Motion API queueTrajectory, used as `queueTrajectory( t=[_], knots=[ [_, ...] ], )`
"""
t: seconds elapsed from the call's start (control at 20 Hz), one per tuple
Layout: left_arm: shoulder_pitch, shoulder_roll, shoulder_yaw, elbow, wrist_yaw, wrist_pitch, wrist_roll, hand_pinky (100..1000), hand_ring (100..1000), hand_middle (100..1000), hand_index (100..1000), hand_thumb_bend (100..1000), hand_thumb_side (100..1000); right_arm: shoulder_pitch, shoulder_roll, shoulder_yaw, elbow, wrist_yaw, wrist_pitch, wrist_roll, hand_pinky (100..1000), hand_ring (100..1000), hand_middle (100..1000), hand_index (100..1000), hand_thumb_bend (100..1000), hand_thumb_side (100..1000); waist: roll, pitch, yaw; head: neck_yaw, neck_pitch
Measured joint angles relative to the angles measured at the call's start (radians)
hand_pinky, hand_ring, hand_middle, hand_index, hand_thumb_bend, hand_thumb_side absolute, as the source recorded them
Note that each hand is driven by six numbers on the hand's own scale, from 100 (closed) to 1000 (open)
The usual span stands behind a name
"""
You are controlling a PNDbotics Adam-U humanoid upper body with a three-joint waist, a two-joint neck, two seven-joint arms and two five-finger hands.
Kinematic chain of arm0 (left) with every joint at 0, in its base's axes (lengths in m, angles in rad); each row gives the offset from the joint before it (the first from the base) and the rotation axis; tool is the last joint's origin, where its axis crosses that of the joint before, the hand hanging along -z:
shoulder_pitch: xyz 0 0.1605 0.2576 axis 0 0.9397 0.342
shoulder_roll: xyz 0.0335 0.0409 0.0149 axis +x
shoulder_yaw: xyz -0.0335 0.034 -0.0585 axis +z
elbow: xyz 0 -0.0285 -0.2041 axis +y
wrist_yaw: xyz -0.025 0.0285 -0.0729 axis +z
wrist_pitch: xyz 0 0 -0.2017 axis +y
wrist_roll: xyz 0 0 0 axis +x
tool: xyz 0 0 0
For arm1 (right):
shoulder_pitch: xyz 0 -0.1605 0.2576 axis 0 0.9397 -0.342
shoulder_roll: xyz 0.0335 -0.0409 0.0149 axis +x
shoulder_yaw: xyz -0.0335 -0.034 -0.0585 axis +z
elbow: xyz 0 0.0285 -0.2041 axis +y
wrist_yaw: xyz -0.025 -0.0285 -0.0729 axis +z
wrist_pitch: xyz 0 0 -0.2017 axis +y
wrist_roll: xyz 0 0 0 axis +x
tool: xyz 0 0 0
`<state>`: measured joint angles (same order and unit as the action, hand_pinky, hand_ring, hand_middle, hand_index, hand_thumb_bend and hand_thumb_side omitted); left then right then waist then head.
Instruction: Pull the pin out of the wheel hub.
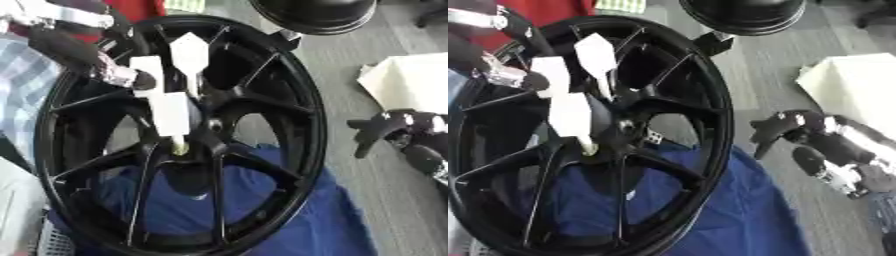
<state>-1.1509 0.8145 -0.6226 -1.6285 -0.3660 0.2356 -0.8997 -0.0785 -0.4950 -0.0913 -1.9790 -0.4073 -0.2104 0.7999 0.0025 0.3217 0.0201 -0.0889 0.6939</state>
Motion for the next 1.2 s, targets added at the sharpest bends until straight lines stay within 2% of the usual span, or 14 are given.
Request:
queueTrajectory(
  t=[0.35, 0.75, 1.05, 1.15, 1.2],
  knots=[
    [0.003, -0.016, -0.002, 0.021, -0.023, -0.005, -0.002, 909, 852, 804, 880, 387, 748, -0.001, 0.008, 0.003, 0.0, 0.002, 0.005, 0.001, 1000, 648, 706, 756, 100, 528, -0.003, 0.005, -0.003, 0.007, 0.0],
    [0.004, -0.038, -0.001, 0.041, -0.038, 0.017, 0.001, 877, 828, 772, 854, 267, 605, -0.002, 0.016, 0.006, 0.0, 0.011, 0.009, 0.005, 1000, 648, 706, 756, 100, 525, -0.005, 0.014, -0.008, 0.01, -0.001],
    [0.004, -0.05, -0.001, 0.052, -0.04, 0.022, 0.003, 848, 793, 706, 814, 276, 583, -0.004, 0.02, 0.006, 0.0, 0.02, 0.013, 0.008, 1000, 648, 707, 756, 100, 522, -0.005, 0.018, -0.012, 0.015, -0.001],
    [0.004, -0.051, -0.001, 0.053, -0.041, 0.022, 0.003, 840, 781, 685, 787, 256, 553, -0.005, 0.024, 0.006, 0.0, 0.02, 0.015, 0.008, 1000, 647, 706, 756, 100, 522, -0.005, 0.019, -0.013, 0.016, -0.001],
    [0.004, -0.051, -0.001, 0.055, -0.041, 0.022, 0.003, 829, 764, 658, 750, 207, 515, -0.005, 0.024, 0.006, 0.0, 0.02, 0.017, 0.009, 1000, 647, 706, 756, 100, 521, -0.005, 0.019, -0.013, 0.016, -0.001]
  ],
)
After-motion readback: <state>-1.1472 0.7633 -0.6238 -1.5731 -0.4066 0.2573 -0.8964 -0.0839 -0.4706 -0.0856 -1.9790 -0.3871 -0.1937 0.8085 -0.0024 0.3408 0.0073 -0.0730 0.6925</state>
